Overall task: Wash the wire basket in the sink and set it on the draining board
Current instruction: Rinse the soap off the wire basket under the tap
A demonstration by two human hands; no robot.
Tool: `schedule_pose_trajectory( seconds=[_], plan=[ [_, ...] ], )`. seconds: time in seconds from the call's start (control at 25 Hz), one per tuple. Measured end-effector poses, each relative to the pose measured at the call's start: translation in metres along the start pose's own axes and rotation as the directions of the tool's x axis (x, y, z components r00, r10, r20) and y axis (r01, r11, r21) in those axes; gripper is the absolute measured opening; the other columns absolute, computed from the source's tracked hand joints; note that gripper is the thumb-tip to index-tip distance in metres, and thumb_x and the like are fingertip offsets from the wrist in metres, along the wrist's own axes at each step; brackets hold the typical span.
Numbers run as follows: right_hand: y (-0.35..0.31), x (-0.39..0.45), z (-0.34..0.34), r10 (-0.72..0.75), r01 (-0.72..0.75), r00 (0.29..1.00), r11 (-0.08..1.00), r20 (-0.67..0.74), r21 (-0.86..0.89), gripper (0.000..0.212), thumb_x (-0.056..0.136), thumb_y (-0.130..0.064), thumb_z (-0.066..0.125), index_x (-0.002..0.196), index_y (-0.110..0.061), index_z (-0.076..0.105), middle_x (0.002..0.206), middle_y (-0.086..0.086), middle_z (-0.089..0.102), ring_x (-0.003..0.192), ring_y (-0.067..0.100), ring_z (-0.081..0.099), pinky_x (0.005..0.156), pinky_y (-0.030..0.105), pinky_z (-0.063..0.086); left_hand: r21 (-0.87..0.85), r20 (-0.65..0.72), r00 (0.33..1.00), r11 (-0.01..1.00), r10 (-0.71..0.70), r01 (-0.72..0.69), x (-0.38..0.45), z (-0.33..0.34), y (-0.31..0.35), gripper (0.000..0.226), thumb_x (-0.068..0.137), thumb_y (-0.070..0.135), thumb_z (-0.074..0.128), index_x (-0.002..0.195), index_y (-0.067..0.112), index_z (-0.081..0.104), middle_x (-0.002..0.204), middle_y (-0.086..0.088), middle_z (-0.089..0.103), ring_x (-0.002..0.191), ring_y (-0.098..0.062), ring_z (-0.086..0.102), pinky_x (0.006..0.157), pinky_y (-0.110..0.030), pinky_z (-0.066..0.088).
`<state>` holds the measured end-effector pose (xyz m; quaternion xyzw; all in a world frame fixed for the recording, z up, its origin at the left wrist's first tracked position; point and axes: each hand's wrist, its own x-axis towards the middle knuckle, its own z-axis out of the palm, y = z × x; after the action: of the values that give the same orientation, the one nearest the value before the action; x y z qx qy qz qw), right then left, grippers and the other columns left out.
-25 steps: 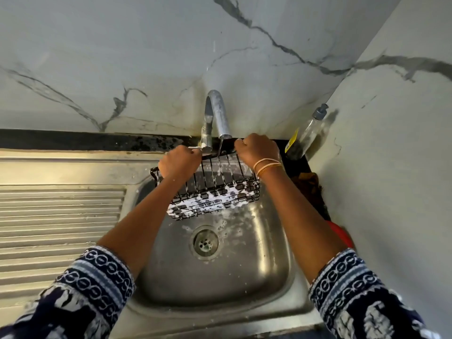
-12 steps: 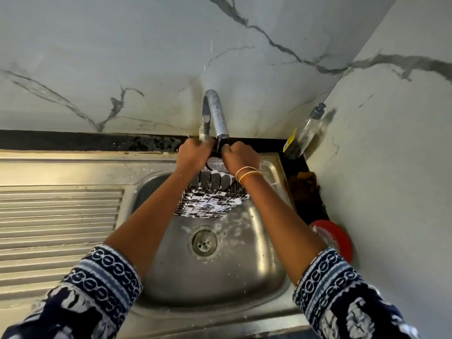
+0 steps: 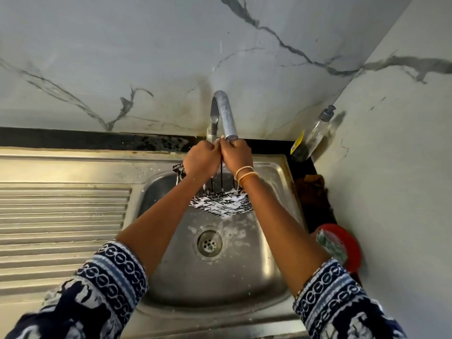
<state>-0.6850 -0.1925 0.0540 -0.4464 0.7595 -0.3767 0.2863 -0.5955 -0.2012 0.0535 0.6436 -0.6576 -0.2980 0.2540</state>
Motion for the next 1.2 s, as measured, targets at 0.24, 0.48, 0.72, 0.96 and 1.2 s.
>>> schedule_pose_trajectory(
  seconds=[0.24,0.48,0.72,0.96,1.2],
  plan=[
    [0.011,-0.001,0.003,0.059,-0.052,0.996,0.994,0.066,-0.095,0.047,0.098,-0.034,0.041,0.082,0.002,0.067,0.078,0.019,0.062,0.073,0.032,0.058,0.066,0.039,0.042,-0.15,0.149,0.989,0.988,-0.006,0.028,0.009,0.0,-0.007,0.042,0.095,0.038,0.047,0.063,0.012,0.056,0.061,-0.006,0.056,0.06,-0.024,0.054,0.06,-0.03,0.04],
    [0.039,-0.013,-0.006,-0.295,0.302,0.952,0.88,0.076,-0.366,0.054,0.101,-0.044,0.03,0.063,-0.014,0.054,0.061,0.01,0.059,0.062,0.03,0.057,0.062,0.035,0.045,-0.606,0.119,0.953,0.739,-0.28,0.293,0.022,-0.024,-0.023,0.028,0.085,0.035,0.07,0.09,0.008,0.065,0.085,-0.002,0.06,0.077,-0.015,0.053,0.08,-0.028,0.042],
    [0.042,-0.032,0.008,-0.314,0.279,0.948,0.73,0.055,-0.623,0.065,0.094,-0.05,0.015,0.141,-0.01,0.036,0.149,0.02,0.035,0.141,0.035,0.026,0.117,0.048,0.018,-0.707,0.164,0.9,0.588,-0.404,0.393,0.028,-0.034,-0.055,0.053,0.077,0.03,0.077,0.118,0.001,0.059,0.113,-0.009,0.064,0.106,-0.023,0.058,0.087,-0.032,0.042],
    [0.05,-0.072,0.01,-0.495,0.509,0.839,0.564,0.227,-0.651,0.065,0.095,-0.048,0.011,0.153,-0.019,0.011,0.161,0.003,0.007,0.149,0.022,0.002,0.121,0.046,0.004,-0.746,0.204,0.869,0.502,-0.451,0.436,0.018,-0.043,-0.066,0.052,0.079,0.025,0.073,0.123,0.003,0.057,0.129,-0.019,0.059,0.097,-0.022,0.058,0.089,-0.036,0.044],
    [0.024,-0.099,0.04,-0.456,0.515,0.85,0.605,0.266,-0.608,0.07,0.094,-0.05,0.013,0.152,-0.013,0.013,0.16,0.007,0.01,0.148,0.024,0.006,0.12,0.045,0.006,-0.76,0.216,0.862,0.475,-0.459,0.444,0.008,-0.034,-0.054,0.025,0.077,0.014,0.072,0.099,0.005,0.063,0.095,-0.013,0.066,0.091,-0.026,0.063,0.089,-0.04,0.053]
  ],
)
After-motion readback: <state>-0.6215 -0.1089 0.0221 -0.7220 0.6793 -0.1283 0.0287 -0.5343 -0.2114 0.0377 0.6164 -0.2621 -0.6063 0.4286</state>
